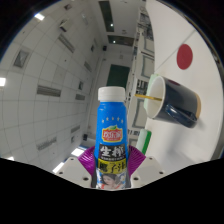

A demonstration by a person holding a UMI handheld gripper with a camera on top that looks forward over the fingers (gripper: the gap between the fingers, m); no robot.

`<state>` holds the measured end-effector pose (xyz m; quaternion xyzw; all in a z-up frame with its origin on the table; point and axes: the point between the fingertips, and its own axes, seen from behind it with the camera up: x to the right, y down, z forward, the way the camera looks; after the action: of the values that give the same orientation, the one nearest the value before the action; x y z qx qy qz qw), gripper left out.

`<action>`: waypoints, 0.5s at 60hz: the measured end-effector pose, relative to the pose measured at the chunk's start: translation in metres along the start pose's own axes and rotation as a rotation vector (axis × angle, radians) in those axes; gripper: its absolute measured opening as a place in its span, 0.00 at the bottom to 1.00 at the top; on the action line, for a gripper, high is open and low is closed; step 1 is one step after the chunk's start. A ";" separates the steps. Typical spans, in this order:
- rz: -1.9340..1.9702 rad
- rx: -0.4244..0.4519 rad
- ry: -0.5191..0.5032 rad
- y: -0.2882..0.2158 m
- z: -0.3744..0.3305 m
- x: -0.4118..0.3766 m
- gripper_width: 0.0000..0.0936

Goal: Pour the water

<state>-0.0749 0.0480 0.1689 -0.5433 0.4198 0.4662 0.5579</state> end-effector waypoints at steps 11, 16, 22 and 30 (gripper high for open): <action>0.418 -0.040 -0.096 -0.009 -0.013 -0.012 0.42; 0.512 -0.037 -0.122 -0.002 -0.028 -0.041 0.42; 0.561 -0.022 -0.128 -0.008 -0.037 -0.046 0.43; 0.610 -0.006 -0.113 -0.007 -0.056 -0.043 0.43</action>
<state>-0.0752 -0.0107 0.2086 -0.3670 0.5303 0.6429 0.4133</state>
